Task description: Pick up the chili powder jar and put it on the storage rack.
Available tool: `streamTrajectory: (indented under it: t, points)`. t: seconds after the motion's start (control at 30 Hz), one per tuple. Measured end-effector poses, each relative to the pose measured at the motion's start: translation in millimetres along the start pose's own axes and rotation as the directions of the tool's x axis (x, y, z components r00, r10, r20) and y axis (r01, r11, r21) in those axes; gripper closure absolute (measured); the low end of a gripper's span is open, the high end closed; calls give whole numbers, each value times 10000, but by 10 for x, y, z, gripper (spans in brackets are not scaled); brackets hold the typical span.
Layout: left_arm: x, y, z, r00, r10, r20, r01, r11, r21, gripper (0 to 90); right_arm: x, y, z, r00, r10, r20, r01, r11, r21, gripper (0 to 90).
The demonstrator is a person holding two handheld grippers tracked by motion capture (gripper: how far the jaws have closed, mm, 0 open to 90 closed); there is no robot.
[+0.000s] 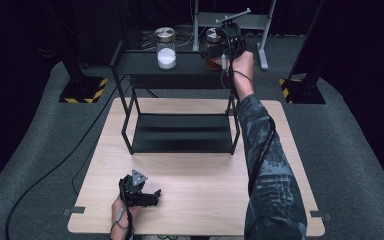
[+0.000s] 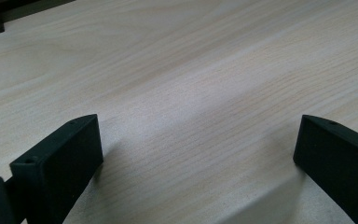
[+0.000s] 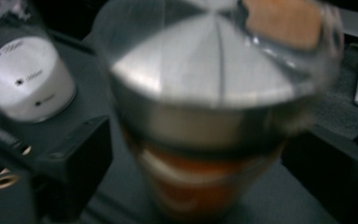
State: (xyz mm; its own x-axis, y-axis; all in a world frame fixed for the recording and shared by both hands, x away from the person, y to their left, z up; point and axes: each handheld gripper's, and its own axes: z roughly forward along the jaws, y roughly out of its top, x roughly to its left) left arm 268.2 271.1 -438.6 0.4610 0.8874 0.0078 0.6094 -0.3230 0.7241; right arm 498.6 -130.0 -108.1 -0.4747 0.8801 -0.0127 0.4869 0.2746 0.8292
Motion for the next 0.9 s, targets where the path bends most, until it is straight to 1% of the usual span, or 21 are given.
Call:
streamTrajectory:
  t: [0.03, 0.1, 0.2, 0.27, 0.3, 0.33, 0.37, 0.4, 0.43, 0.5, 0.53, 0.57, 0.6, 0.63, 0.67, 0.7, 0.73, 0.77, 0.8, 0.87, 0.9]
  points:
    - [-1, 0, 0, 10000, 3, -5, -3, 10000, 0, 5, -6, -20, -26, 10000, -19, -82, 19, 10000, 9, 3]
    - [-3, 0, 0, 10000, 7, -15, -7, 10000, -1, 4, -4, -73, -110, 9993, -249, -288, 253, 9996, 125, 0]
    - [-3, 1, 1, 10000, -7, -17, 7, 10000, 2, 2, 50, -277, -299, 9965, -727, -412, 718, 9972, -227, 0]
    - [-8, 0, 0, 10000, 2, -42, -2, 10000, 0, 1, 72, -479, -440, 9932, -1020, -568, 989, 9935, -555, 0]
    - [-12, -2, 0, 10000, 20, -58, -20, 10000, -12, 1, 93, -634, -521, 9909, -1174, -664, 1125, 9910, -725, 0]
    - [-12, -3, 0, 10000, 3, -54, -3, 10000, -15, 1, 111, -739, -565, 9892, -1291, -696, 1232, 9890, -823, 0]
    - [-11, -2, 0, 10000, 13, -58, -13, 10000, -13, 0, 139, -889, -614, 9868, -1449, -719, 1382, 9862, -910, 0]
    - [-12, -2, 0, 10000, 15, -59, -15, 10000, -11, 0, 171, -1102, -658, 9842, -1587, -782, 1506, 9834, -1011, 0]
    - [-12, -2, 0, 10000, 22, -61, -22, 10000, -12, 1, 189, -1226, -670, 9817, -1720, -821, 1636, 9814, -1003, 0]
    - [-7, -1, 1, 10000, -1, -41, 0, 10000, -5, 0, 235, -1567, -682, 9731, -2124, -895, 2047, 9749, -875, 0]
    - [-6, 1, 1, 10000, -7, -42, 8, 10000, 4, 1, 231, -1757, -675, 9699, -2217, -1002, 2135, 9731, -869, 0]
    - [-9, -1, 1, 10000, -1, -48, 1, 10000, -9, 0, 220, -1963, -663, 9703, -2145, -1118, 2055, 9748, -866, 0]
    - [-12, -2, 0, 10000, 14, -58, -14, 10000, -14, 0, 187, -2212, -634, 9688, -2079, -1347, 1982, 9767, -818, 0]
    - [-12, -2, 0, 10000, 22, -61, -22, 10000, -12, 0, 171, -2371, -615, 9693, -1998, -1434, 1901, 9786, -790, 0]
    - [-12, -2, 1, 10000, 5, -65, -5, 10000, -15, 0, 160, -2586, -584, 9724, -1808, -1473, 1719, 9825, -717, 0]
    - [-13, -2, 1, 10000, -14, -72, 14, 10000, -15, 0, 141, -2778, -548, 9726, -1703, -1584, 1635, 9850, -556, 0]
    - [-12, -1, 1, 10000, -25, -70, 25, 10000, -7, 0, 135, -2979, -517, 9753, -1544, -1582, 1500, 9879, -395, 0]
    - [-12, -2, 1, 10000, -16, -71, 16, 10000, -14, 0, 159, -3212, -482, 9807, -1367, -1396, 1368, 9906, -91, 0]
    - [-14, -3, 1, 10000, -12, -76, 12, 10000, -20, 0, 165, -3335, -461, 9823, -1321, -1329, 1350, 9908, 133, 0]
    - [-11, -1, 2, 10000, -20, -67, 19, 10000, -11, 0, 246, -3663, -421, 9902, -1214, -686, 1267, 9888, 792, 0]
    - [-6, 4, 1, 10000, -24, -54, 24, 10000, 20, 0, 248, -3748, -409, 9913, -1164, -623, 1221, 9876, 982, 0]
